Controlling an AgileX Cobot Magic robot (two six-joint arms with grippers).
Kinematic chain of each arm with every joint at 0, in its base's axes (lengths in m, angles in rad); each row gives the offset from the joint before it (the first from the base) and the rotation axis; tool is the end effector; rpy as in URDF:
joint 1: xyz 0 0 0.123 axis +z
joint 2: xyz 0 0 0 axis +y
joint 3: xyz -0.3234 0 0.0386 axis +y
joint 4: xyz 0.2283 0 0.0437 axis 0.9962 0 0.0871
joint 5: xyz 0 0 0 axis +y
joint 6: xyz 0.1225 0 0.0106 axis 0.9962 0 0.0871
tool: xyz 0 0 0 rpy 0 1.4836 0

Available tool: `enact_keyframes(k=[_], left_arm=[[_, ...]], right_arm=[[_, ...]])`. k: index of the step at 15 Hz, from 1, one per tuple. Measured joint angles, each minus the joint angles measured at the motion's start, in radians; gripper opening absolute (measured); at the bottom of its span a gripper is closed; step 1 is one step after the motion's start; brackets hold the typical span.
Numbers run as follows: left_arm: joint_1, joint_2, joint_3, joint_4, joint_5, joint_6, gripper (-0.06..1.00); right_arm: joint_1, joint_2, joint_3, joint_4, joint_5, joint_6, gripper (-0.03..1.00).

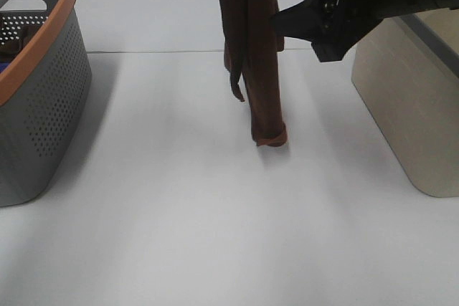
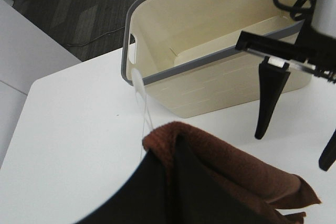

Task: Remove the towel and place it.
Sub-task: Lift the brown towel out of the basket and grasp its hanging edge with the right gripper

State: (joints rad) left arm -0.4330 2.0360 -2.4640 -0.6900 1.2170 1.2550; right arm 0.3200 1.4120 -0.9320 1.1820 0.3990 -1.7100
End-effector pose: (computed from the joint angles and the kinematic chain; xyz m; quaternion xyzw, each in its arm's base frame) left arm 0.3776 -0.2555 0.4727 0.6560 0.5468 -0.1507 0.4978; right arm 0.2778 0.1387 0.3217 -0.4453 0.7390 0.1016 0.4953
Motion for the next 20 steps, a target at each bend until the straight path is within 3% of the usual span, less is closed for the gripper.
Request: enact_keyframes(k=[6,12,16,20], left_arm=[[0.0,0.0,0.0,-0.04,0.002,0.001,0.0],[0.0,0.0,0.0,-0.04,0.002,-0.001,0.0],[0.001,0.0,0.0,-0.096,0.002,-0.001,0.0],[0.002,0.0,0.0,-0.108,0.002,-0.001,0.0]], right_arm=[[0.004,0.051,-0.01,0.022,-0.218,0.051,0.6],[0.004,0.051,-0.01,0.005,-0.337,0.117,0.6],[0.004,0.078,-0.01,0.005,-0.349,0.121,0.6],[0.004,0.078,-0.01,0.026,-0.245,0.142,0.6]])
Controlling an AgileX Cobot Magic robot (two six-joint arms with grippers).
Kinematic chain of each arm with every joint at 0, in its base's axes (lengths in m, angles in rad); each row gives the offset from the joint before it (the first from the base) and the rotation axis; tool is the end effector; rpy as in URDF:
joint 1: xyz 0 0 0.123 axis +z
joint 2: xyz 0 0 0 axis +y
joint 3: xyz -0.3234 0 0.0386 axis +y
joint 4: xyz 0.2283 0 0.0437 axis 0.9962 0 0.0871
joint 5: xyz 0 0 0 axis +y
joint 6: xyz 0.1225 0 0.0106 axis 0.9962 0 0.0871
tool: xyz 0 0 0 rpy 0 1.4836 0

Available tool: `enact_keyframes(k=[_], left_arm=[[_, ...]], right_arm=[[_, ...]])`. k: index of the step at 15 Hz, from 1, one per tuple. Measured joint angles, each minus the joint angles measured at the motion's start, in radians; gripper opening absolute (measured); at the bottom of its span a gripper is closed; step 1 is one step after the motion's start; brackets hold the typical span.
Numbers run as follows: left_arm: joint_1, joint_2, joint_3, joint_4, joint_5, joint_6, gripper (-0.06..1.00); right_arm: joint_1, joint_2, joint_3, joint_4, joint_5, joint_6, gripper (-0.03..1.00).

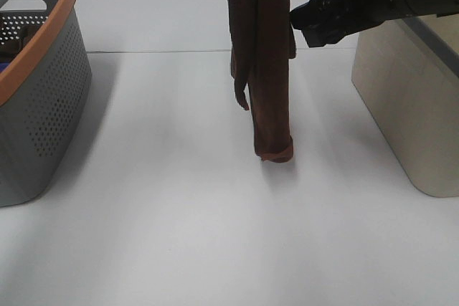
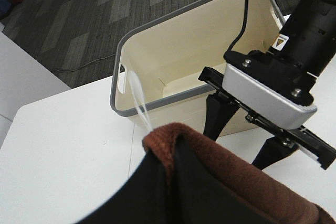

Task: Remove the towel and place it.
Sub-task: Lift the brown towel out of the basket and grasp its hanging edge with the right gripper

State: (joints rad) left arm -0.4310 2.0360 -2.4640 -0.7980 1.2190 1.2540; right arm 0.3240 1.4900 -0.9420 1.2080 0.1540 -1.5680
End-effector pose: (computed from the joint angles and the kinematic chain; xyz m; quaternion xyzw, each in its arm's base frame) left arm 0.3704 -0.2613 0.4799 0.6452 0.5329 -0.2001 0.5096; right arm 0.3127 0.1237 0.3068 -0.3247 0.7992 0.0521 0.5032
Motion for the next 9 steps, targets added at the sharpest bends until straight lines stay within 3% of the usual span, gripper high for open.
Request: enact_keyframes(k=[6,9], left_arm=[[0.0,0.0,0.0,0.017,0.0,0.0,0.0],[-0.003,0.0,0.0,-0.049,0.0,0.0,0.0]], right_arm=[[0.0,-0.119,0.012,0.006,0.148,0.106,0.61],[0.0,-0.079,0.015,0.073,0.176,0.093,0.64]])
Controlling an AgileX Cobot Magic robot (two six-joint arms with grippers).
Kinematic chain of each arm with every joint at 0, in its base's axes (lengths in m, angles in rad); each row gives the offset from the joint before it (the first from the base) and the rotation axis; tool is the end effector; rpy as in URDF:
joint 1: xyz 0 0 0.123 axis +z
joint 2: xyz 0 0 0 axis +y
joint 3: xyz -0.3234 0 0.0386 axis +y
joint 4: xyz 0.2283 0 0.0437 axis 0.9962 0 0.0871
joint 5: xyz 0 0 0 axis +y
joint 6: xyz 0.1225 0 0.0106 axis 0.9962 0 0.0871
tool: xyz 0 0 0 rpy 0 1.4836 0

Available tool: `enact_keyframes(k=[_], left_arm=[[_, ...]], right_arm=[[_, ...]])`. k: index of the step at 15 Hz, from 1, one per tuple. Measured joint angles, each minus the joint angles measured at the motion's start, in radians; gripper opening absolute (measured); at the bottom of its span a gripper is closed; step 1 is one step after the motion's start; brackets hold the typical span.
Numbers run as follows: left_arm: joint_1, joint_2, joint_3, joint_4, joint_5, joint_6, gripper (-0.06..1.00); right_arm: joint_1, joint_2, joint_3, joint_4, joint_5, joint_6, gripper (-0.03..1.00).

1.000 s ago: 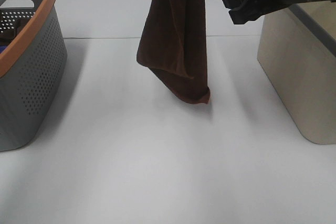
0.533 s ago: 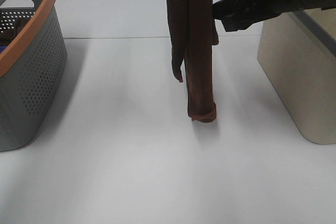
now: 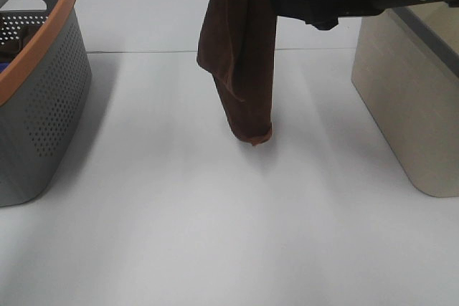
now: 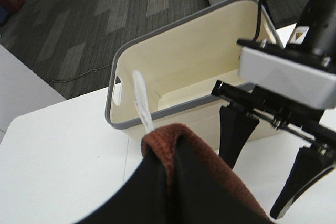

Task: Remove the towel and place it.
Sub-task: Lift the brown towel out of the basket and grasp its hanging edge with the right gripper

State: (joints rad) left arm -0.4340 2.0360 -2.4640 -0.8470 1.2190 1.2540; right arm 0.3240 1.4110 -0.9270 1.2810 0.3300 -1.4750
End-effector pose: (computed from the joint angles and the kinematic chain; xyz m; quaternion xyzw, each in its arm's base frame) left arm 0.3661 -0.2650 0.4835 0.6406 0.5247 -0.2230 0.5145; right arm 0.2835 0.1356 0.3254 -0.3013 0.7967 0.1637 0.4977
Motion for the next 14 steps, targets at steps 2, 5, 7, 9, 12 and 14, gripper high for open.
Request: enact_keyframes(k=[2,5,7,9,12,14], left_arm=[[-0.001,0.0,0.0,0.005,0.0,0.0,0.0],[-0.001,0.0,0.0,0.039,0.0,0.0,0.0],[-0.001,0.0,0.0,0.041,0.0,0.0,0.0],[-0.001,0.0,0.0,0.042,0.0,0.0,0.0],[-0.001,0.0,0.0,0.026,0.0,0.0,0.0],[-0.001,0.0,0.0,-0.002,0.0,0.0,0.0]], right_arm=[[0.001,0.008,0.005,0.008,-0.05,-0.013,0.64],[0.002,-0.013,0.005,-0.031,-0.173,-0.015,0.65],[0.002,-0.024,0.005,-0.042,-0.187,-0.015,0.65],[0.002,-0.024,0.005,-0.048,-0.243,-0.015,0.65],[0.002,-0.021,0.005,-0.048,-0.285,-0.015,0.65],[0.002,-0.002,0.005,-0.048,-0.283,-0.015,0.65]])
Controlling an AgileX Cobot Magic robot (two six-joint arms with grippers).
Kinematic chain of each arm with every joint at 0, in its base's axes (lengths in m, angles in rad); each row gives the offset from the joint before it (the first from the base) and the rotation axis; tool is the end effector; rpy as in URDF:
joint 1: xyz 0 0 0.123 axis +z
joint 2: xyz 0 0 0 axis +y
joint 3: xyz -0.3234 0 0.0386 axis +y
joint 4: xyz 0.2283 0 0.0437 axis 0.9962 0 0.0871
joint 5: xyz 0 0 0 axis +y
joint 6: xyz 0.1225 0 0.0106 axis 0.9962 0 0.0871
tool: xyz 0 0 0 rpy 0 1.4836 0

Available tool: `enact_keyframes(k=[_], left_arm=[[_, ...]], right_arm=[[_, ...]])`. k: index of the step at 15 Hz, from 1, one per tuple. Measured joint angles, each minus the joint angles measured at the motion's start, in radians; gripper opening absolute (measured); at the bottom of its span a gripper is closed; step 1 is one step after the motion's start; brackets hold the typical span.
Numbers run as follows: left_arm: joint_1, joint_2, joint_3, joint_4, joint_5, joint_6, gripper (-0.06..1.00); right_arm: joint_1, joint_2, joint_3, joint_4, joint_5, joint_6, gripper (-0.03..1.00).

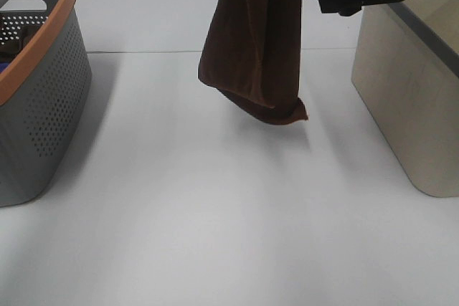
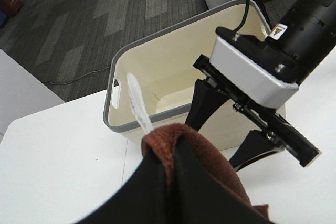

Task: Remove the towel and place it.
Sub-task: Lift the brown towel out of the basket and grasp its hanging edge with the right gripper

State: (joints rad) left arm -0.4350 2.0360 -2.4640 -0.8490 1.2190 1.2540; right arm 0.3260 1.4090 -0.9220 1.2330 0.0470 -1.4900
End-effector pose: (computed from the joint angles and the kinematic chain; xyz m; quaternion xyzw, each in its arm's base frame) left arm 0.3657 -0.2655 0.4837 0.6406 0.5241 -0.2241 0.5146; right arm 0.3019 0.1079 0.3306 -0.2524 0.7987 0.0373 0.5450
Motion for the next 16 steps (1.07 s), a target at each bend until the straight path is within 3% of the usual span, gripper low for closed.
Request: enact_keyframes(k=[7,12,16], left_arm=[[0.0,0.003,0.0,-0.002,0.0,0.0,0.0],[0.0,0.036,0.0,0.005,0.0,0.0,0.0],[0.0,0.066,-0.001,-0.196,0.0,0.0,0.0]], right_arm=[[0.0,0.01,0.0,0.08,0.255,0.0,0.65],[0.0,-0.019,0.0,0.149,0.328,0.0,0.66],[0.001,0.034,0.0,0.169,0.339,-0.004,0.68]])
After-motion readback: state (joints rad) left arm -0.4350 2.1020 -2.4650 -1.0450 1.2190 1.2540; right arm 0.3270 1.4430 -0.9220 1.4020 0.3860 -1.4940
